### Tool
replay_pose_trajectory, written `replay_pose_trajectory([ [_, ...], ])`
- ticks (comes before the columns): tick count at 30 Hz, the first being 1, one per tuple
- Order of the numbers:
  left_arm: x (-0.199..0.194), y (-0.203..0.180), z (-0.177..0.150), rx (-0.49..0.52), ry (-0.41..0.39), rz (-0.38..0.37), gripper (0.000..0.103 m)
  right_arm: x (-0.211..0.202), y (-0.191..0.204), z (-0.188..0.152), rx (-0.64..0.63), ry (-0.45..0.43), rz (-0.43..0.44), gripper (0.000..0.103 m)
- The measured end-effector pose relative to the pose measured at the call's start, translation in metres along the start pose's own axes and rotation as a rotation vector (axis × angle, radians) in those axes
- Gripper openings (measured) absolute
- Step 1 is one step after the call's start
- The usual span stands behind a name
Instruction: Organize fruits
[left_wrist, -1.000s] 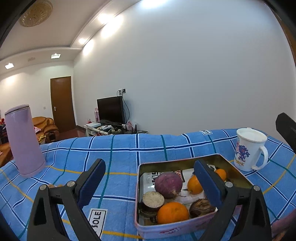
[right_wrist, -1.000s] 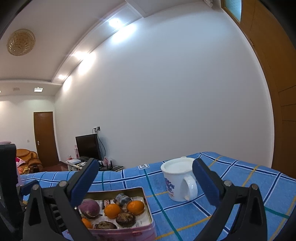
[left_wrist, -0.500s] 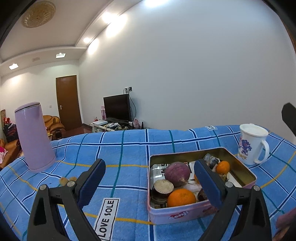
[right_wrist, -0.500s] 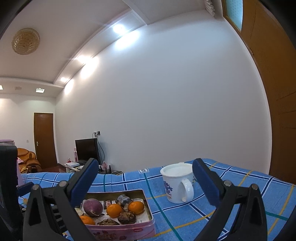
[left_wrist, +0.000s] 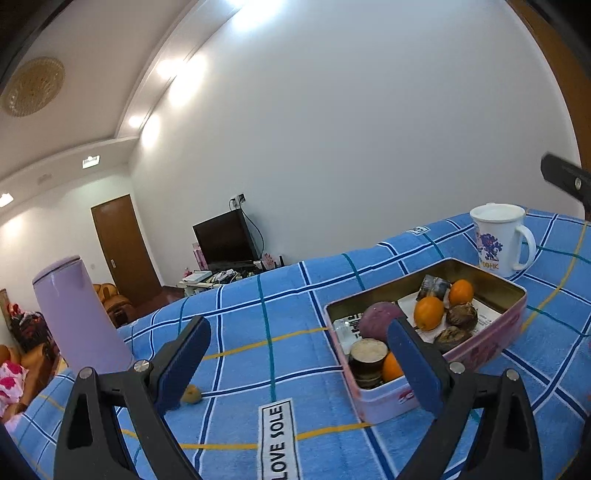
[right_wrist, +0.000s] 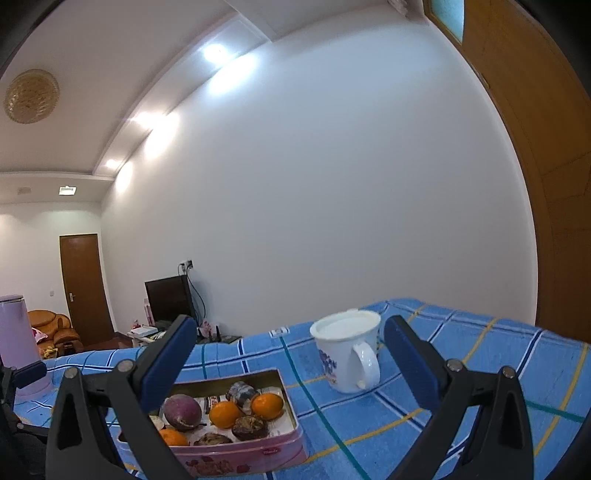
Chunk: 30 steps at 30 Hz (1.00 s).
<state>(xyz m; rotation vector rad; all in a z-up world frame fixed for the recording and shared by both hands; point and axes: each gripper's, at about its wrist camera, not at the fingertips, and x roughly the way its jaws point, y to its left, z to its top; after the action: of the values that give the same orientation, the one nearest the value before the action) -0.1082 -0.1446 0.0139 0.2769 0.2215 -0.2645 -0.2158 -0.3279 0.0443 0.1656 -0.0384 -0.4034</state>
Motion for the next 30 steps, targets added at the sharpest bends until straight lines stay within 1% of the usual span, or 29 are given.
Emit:
replay_pose_trajectory([
  [3,0.000,0.005,-0.001,0.003,-0.012,0.005,0.097,0.007,0.000,-0.004,0.024,0.065,-0.004,0.103],
  [6,0.001,0.011,-0.002,0.013,-0.022,0.016,0.097,0.013,0.010,-0.009,0.016,0.126,-0.001,0.103],
  [9,0.003,0.020,-0.003,-0.006,-0.022,0.018,0.097,0.014,0.022,-0.012,0.009,0.142,0.014,0.103],
  [12,0.005,0.030,-0.006,-0.014,-0.018,0.033,0.097,0.017,0.035,-0.016,0.031,0.174,0.029,0.103],
  [16,0.006,0.044,-0.010,-0.014,-0.025,0.058,0.098,0.023,0.063,-0.025,0.027,0.222,0.074,0.103],
  [18,0.009,0.055,-0.012,-0.019,-0.021,0.071,0.098,0.026,0.075,-0.028,0.017,0.230,0.096,0.103],
  [23,0.023,0.087,-0.019,-0.074,0.029,0.095,0.098,0.030,0.111,-0.037,0.000,0.246,0.154,0.103],
  [25,0.032,0.103,-0.022,-0.096,0.058,0.115,0.098,0.033,0.127,-0.041,-0.004,0.264,0.183,0.103],
  [27,0.041,0.120,-0.026,-0.118,0.097,0.134,0.098,0.036,0.142,-0.045,-0.018,0.280,0.210,0.103],
  [30,0.055,0.143,-0.033,-0.155,0.162,0.137,0.098,0.038,0.165,-0.051,-0.037,0.298,0.247,0.103],
])
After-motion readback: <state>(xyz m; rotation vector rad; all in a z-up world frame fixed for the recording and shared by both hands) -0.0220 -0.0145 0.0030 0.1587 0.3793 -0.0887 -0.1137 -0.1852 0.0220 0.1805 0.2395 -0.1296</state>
